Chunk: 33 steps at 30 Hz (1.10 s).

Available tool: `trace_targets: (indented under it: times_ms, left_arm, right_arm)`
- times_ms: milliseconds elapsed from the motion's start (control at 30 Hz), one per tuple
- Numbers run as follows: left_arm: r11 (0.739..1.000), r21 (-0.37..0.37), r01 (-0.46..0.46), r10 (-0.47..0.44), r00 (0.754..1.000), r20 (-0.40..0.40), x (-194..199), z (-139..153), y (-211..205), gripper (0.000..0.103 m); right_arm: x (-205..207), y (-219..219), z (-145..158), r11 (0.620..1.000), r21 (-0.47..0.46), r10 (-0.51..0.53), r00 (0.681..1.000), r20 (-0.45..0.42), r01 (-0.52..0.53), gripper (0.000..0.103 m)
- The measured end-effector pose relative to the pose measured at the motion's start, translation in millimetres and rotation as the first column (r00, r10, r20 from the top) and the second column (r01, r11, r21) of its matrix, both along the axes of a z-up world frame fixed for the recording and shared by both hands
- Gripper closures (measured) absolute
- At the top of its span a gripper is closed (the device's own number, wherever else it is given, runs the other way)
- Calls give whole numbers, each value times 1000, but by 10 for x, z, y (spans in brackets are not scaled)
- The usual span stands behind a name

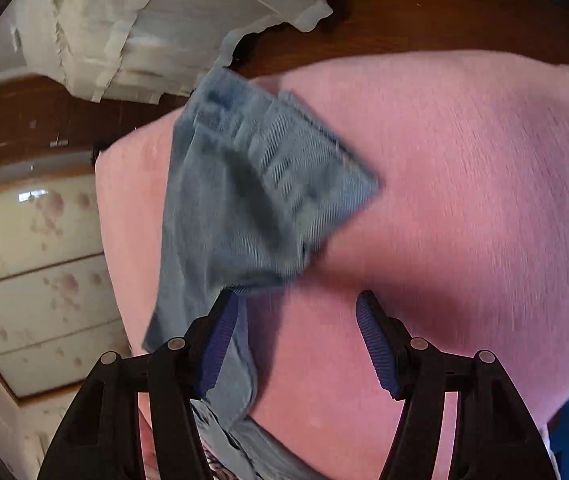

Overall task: Fold large clothes
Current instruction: 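Grasp the other sleeve cuff with the right tool and lift it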

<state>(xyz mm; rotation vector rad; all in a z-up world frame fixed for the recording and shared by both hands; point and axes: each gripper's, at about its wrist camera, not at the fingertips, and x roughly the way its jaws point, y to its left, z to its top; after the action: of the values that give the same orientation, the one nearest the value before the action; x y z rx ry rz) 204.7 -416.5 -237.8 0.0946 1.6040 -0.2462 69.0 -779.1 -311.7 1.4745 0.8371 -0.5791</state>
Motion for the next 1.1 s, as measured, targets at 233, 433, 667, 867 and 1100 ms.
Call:
trace_targets:
  times_ms: [233, 433, 667, 867, 1100]
  left_arm:
    - [1000, 9, -3, 3, 1000, -6, 96, -43, -205, 43]
    - [1000, 14, -2, 2, 1000, -13, 103, -91, -258, 43]
    - [1000, 9, 3, -3, 1000, -15, 33, -137, -234, 43]
    - [1000, -3, -21, 21, 1000, 8, 13, -73, 15, 43]
    - [996, -42, -84, 85, 996, 30, 53, -3, 519, 43]
  right_arm:
    - [-63, -440, -79, 994, 41, -106, 994, 40, 104, 40]
    - [52, -456, -75, 998, 40, -39, 999, -18, 39, 46]
    - [83, -486, -112, 996, 8, -89, 996, -29, 89, 88]
    - [83, -334, 437, 953, -273, -137, 991, -11, 129, 90]
    - [357, -23, 1201, 867, -497, 5, 1000, -6, -8, 91]
